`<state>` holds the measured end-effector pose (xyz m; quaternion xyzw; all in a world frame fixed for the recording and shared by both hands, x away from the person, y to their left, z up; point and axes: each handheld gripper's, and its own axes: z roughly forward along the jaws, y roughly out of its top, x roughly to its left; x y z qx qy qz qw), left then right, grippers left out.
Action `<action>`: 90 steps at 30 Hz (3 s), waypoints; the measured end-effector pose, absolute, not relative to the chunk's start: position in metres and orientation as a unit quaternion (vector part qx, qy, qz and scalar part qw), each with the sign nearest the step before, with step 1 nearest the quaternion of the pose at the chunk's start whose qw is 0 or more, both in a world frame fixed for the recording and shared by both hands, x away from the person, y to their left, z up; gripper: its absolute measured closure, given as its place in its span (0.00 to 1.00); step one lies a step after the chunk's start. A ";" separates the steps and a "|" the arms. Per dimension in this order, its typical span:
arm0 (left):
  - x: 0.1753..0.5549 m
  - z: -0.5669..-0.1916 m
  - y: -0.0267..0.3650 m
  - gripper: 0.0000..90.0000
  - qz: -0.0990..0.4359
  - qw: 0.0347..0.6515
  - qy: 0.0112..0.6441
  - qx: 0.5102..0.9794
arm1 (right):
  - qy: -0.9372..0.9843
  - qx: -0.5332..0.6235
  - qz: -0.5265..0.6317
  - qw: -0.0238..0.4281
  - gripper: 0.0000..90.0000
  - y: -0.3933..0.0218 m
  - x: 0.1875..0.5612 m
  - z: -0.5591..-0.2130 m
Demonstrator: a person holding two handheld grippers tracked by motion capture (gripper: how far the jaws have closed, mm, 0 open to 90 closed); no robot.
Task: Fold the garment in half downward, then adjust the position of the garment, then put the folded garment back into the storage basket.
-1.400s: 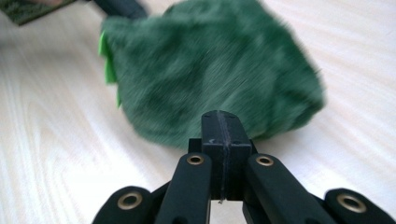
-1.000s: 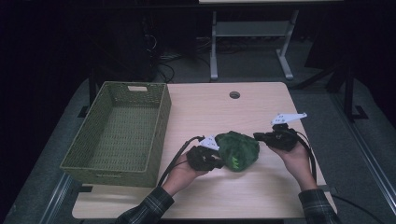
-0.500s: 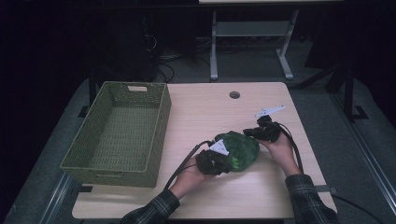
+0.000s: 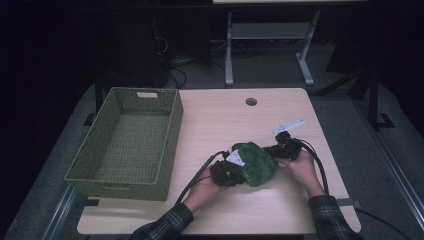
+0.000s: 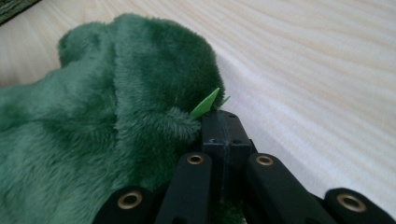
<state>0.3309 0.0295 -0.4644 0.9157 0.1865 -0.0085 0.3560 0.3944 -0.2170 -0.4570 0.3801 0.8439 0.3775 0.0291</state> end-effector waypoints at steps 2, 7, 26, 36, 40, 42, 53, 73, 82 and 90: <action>0.331 -0.464 0.031 1.00 -0.009 0.356 0.191 0.915 | 0.842 0.381 0.382 0.029 1.00 -0.219 0.388 -0.457; 0.335 -0.463 0.039 1.00 -0.004 0.354 0.196 0.915 | 0.847 0.376 0.375 0.024 1.00 -0.222 0.374 -0.457; 0.349 -0.463 0.060 0.99 0.011 0.358 0.219 0.907 | 0.857 0.360 0.366 0.042 0.99 -0.228 0.315 -0.458; 0.346 -0.453 0.073 0.83 0.018 0.360 0.209 0.909 | 0.824 0.397 0.395 0.086 0.66 -0.255 0.304 -0.457; 0.343 -0.446 0.080 0.66 0.021 0.356 0.199 0.913 | 0.821 0.414 0.381 0.094 0.48 -0.268 0.299 -0.460; 0.343 -0.443 0.082 0.58 0.019 0.363 0.202 0.910 | 0.822 0.420 0.370 0.108 0.40 -0.272 0.296 -0.461; 0.339 -0.425 0.078 0.29 0.008 0.384 0.159 0.910 | 0.812 0.450 0.344 0.137 0.11 -0.288 0.293 -0.472; 0.354 -0.421 0.030 0.16 0.016 0.383 0.074 0.921 | 0.810 0.445 0.342 0.169 0.03 -0.286 0.294 -0.484; 0.364 -0.437 0.024 0.14 0.004 0.360 0.055 0.931 | 0.810 0.446 0.341 0.170 0.03 -0.286 0.294 -0.484; 0.366 -0.453 0.020 0.14 -0.001 0.342 0.054 0.938 | 0.809 0.447 0.341 0.170 0.03 -0.286 0.294 -0.484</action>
